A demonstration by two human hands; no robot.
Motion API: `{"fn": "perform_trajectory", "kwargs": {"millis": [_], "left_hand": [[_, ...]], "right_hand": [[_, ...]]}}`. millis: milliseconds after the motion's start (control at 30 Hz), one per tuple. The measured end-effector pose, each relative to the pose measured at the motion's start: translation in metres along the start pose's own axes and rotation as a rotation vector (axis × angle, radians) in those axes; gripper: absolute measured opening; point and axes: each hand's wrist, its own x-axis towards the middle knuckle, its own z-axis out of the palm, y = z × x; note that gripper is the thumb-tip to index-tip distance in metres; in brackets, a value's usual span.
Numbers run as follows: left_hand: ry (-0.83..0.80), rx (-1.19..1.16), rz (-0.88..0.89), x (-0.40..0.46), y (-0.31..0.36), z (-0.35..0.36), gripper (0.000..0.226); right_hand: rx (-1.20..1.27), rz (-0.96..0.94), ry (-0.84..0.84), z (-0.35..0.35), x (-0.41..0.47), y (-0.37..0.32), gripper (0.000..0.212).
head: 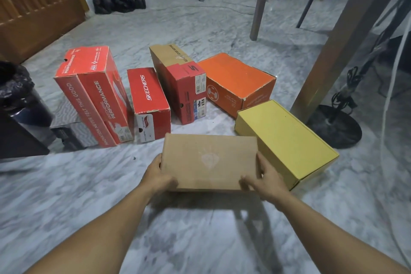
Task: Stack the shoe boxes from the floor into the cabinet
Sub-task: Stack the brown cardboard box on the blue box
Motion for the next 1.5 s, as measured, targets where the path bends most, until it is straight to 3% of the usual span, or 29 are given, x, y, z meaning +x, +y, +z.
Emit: {"fn": "perform_trajectory", "kwargs": {"millis": [67,233,300,433,533,800,967,1167,1300,1500], "left_hand": [[-0.023,-0.013,0.006,-0.001,-0.006,0.001,0.067],[-0.041,-0.018,0.033,-0.006,-0.010,-0.003,0.084],[-0.050,-0.037,0.055,-0.010,-0.007,-0.011,0.081],[-0.040,-0.056,0.088,-0.028,0.007,-0.033,0.097],[-0.007,-0.037,0.106,-0.041,0.024,-0.061,0.082],[0.094,0.035,0.105,-0.082,0.074,-0.144,0.078],[0.169,0.071,0.058,-0.122,0.094,-0.196,0.070],[0.325,0.124,0.044,-0.182,0.120,-0.271,0.067],[0.380,0.158,0.042,-0.219,0.123,-0.321,0.083],[0.474,0.236,0.020,-0.273,0.130,-0.399,0.069]], "right_hand": [[0.027,0.033,-0.063,0.007,-0.005,0.005,0.095],[0.061,0.005,-0.041,0.006,-0.001,0.000,0.095],[0.049,-0.022,-0.046,0.001,0.002,-0.006,0.098],[0.002,-0.110,-0.079,-0.013,0.003,-0.028,0.102],[-0.038,-0.187,-0.081,-0.019,0.001,-0.058,0.100],[-0.142,-0.321,-0.145,-0.031,-0.024,-0.160,0.114],[-0.109,-0.415,-0.201,-0.034,-0.044,-0.218,0.109],[-0.082,-0.549,-0.259,-0.023,-0.074,-0.302,0.078],[-0.129,-0.660,-0.257,-0.011,-0.097,-0.353,0.079],[-0.154,-0.717,-0.349,0.018,-0.139,-0.431,0.075]]}}
